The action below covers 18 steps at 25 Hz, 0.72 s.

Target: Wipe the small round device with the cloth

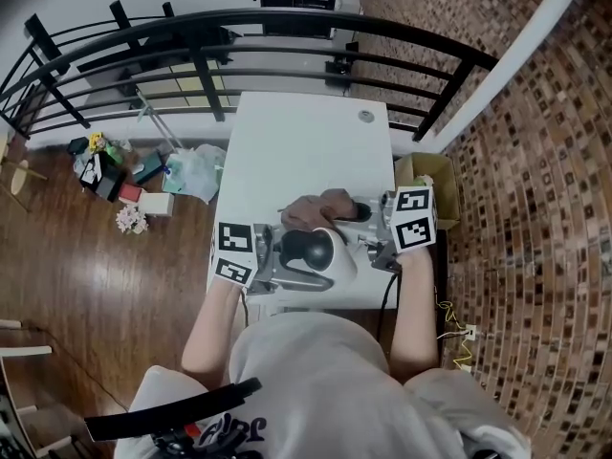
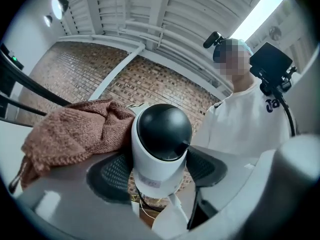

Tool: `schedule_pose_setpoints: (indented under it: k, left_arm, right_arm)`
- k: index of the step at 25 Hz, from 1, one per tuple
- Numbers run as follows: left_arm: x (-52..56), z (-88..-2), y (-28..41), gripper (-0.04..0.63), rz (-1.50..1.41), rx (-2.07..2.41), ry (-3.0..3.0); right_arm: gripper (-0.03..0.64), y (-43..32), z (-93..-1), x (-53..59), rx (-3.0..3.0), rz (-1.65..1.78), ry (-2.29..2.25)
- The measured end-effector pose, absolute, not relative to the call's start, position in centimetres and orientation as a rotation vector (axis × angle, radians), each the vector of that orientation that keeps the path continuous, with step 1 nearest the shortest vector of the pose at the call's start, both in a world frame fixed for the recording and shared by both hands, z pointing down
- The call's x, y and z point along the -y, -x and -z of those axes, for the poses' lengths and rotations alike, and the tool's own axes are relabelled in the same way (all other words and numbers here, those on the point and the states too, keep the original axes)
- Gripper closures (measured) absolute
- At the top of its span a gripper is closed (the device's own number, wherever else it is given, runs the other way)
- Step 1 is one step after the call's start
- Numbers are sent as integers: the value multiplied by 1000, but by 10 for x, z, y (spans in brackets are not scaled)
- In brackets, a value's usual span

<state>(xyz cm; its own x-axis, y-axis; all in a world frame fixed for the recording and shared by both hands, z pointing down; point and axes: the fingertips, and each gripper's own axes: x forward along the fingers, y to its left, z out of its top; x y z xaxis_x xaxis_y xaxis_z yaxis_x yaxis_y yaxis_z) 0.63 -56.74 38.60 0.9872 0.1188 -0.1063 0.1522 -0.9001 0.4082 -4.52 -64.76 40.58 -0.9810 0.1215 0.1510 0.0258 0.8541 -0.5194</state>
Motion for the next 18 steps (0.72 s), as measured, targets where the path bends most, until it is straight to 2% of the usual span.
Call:
schedule_pose_setpoints:
  k: [4,10,18]
  left_arm:
    - [583,-394,-1,235,158,-81,-2671]
    - [634,-406,28,236,350,199,-2501]
    - [635,-400,23,236,286,237,-2534]
  right_arm:
    - [592,32,-395,658,2916,-741,-1]
    - [592,-5,-327,648,3033,-506,-57]
    - [592,40,-353,599,2860,-468,115]
